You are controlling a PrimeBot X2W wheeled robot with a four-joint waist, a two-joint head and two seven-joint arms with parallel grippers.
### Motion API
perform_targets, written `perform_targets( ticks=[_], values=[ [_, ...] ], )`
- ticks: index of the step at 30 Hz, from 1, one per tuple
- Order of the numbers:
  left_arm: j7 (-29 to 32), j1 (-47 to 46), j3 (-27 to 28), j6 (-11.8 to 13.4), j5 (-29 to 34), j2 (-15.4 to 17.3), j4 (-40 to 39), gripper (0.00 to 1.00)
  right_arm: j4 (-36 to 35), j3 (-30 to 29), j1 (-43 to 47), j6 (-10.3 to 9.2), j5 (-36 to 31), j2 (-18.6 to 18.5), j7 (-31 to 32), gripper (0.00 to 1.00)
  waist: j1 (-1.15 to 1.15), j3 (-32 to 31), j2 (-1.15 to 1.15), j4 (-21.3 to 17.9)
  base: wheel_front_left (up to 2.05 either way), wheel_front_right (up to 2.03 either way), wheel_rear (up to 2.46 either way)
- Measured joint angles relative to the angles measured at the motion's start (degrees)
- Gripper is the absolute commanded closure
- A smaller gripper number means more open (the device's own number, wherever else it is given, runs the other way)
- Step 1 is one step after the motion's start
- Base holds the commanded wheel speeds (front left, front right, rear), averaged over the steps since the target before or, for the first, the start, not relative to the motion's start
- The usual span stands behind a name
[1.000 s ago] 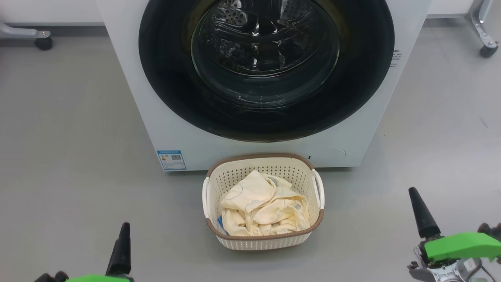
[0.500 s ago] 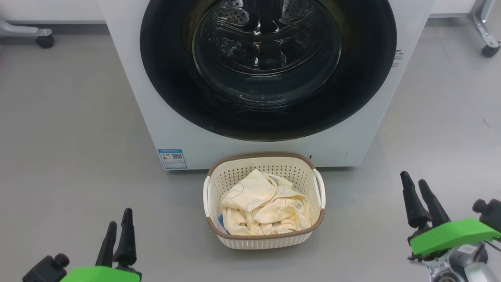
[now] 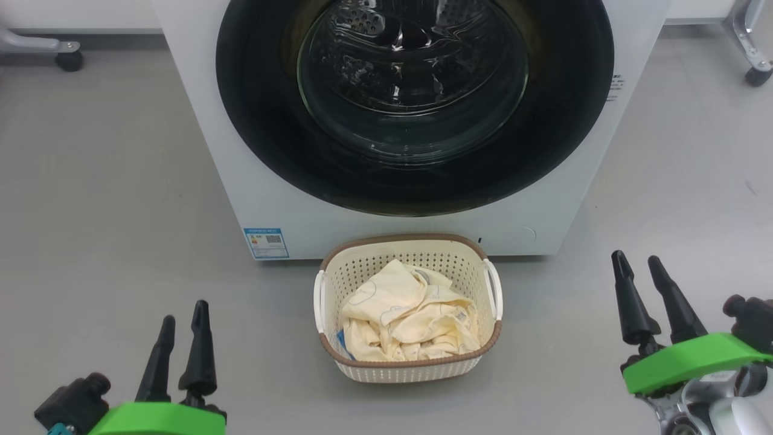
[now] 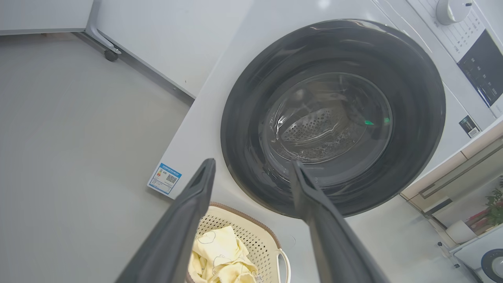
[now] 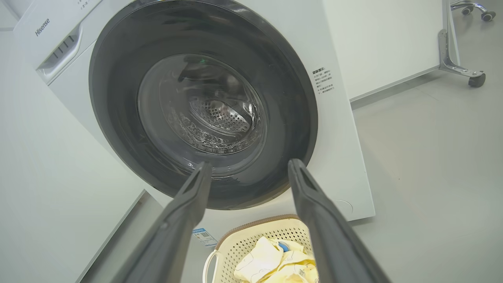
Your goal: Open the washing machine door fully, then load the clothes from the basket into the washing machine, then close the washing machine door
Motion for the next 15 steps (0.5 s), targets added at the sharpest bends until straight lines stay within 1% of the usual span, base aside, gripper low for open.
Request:
perform_targets(
  ticks=[3,5,15],
  values=[
    [-0.59,0.02,-0.15,0.0,2.82,0.05,-0.63,0.0,-0.09,0.47,0.02,0.0,-2.81,-0.56,-0.62,0.0,0.0,0.03,0.0,-0.02,0.0,0.0,0.0],
    [-0.8,0.02,-0.2,0.0,3.48,0.08,-0.92,0.0,-0.29,0.55,0.02,0.0,-3.47,-0.65,-0.85,0.0,0.0,0.05,0.0,-0.03,0.0,0.0,0.0],
    [-2.54,0.02,-0.54,0.0,11.78,0.29,-2.25,0.0,-1.68,1.9,0.02,0.0,-10.57,-2.03,-2.6,0.0,0.0,0.54,0.0,0.1,0.0,0.0,0.0]
  ],
)
